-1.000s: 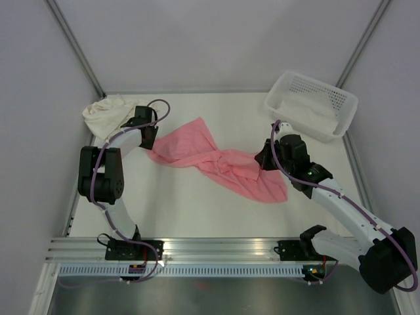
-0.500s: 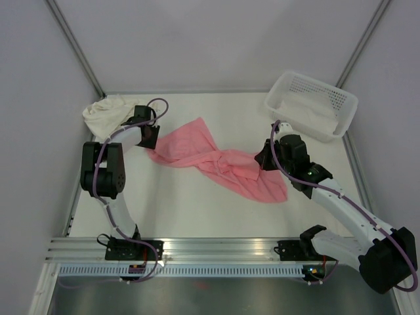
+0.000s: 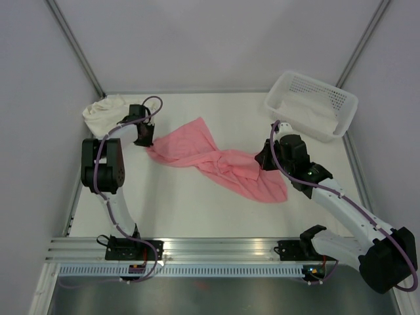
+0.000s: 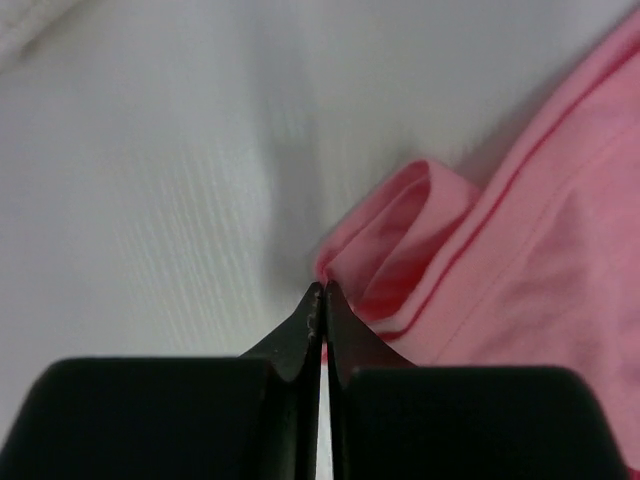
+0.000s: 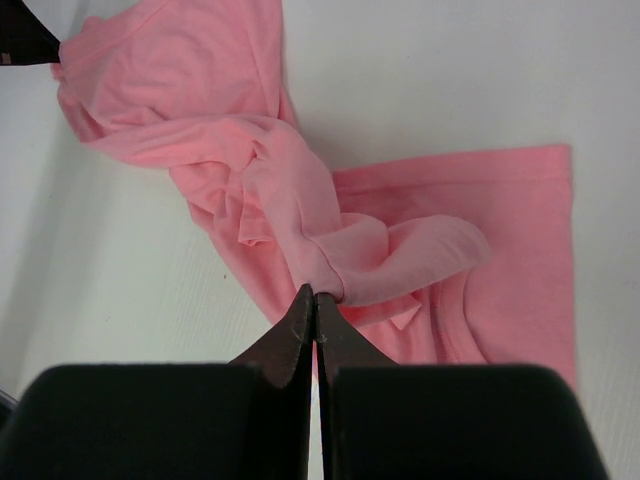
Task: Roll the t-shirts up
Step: Flatten the tshirt
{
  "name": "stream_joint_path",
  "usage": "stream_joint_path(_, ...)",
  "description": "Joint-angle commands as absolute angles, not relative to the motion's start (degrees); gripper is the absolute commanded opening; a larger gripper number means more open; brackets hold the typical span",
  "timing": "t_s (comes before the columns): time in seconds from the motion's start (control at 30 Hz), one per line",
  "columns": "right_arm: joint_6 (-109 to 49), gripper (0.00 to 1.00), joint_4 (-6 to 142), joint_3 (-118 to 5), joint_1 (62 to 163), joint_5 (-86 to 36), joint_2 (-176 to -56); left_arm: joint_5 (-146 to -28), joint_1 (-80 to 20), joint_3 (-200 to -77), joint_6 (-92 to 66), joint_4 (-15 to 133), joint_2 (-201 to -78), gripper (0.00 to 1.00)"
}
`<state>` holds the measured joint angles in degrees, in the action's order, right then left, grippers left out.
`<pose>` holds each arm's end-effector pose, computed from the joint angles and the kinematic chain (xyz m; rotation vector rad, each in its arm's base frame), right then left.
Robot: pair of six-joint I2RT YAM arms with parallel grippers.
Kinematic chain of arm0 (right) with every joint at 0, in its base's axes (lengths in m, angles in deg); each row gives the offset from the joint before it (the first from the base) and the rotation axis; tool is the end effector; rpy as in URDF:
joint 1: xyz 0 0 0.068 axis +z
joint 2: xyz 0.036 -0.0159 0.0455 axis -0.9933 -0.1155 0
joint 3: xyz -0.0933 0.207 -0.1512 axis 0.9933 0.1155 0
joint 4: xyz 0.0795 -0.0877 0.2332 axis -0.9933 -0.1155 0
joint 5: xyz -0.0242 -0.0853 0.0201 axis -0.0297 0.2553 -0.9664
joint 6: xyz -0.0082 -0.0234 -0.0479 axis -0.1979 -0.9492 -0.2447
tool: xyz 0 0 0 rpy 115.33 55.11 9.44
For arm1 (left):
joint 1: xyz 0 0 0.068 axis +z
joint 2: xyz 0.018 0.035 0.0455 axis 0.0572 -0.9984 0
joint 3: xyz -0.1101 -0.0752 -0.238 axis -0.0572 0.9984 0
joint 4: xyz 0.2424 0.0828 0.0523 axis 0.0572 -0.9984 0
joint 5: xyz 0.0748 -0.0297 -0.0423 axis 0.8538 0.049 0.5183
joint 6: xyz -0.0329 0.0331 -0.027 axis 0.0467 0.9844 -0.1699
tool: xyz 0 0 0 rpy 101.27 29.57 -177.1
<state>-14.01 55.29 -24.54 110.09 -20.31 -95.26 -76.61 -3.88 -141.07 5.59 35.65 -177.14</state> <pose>0.2097 0.1075 0.2736 -0.0989 2.1483 0.5595 0.4085 -0.0031 0.1598 0.1667 2.6003 0.0855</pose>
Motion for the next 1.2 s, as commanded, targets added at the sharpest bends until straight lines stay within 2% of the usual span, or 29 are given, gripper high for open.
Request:
stream_joint_path(0.0,-14.4,0.00,55.8,-26.3,110.0,-19.1,-95.1,-84.5,-3.8,-138.0,4.1,32.5,-173.6,0.02)
stream_joint_path(0.3,-16.8,0.00,49.3,-31.8,109.9,-11.2,-91.8,-82.0,-3.4,-128.0,9.6,29.2,-154.0,0.02)
stream_joint_path(0.47,-18.8,0.00,40.0,-40.4,109.0,-4.7,-88.0,-81.1,-3.5,-128.1,15.7,16.2,-139.2,0.02)
stream_joint_path(0.57,-19.5,0.00,36.4,-46.2,108.9,-1.8,-85.4,-79.6,-3.4,-132.2,17.8,8.0,-132.2,0.02)
stream_joint_path(0.73,-20.2,0.00,33.9,-54.9,108.8,0.0,-82.7,-80.9,-3.5,-144.3,19.2,-5.9,-129.4,0.02)
stream_joint_path(0.9,-20.7,0.00,33.6,-56.3,108.8,0.6,-82.2,-77.0,-3.4,-150.2,20.1,-7.6,-129.1,0.02)
stream_joint_path(1.07,-21.0,0.00,39.3,-53.6,108.8,-2.7,-89.7,-76.7,-3.5,-153.2,19.0,-3.0,-131.7,0.02)
stream_joint_path(1.17,-21.4,0.00,45.4,-59.0,108.4,-8.0,-99.7,-76.7,-3.5,-158.7,15.3,2.4,-133.8,0.02)
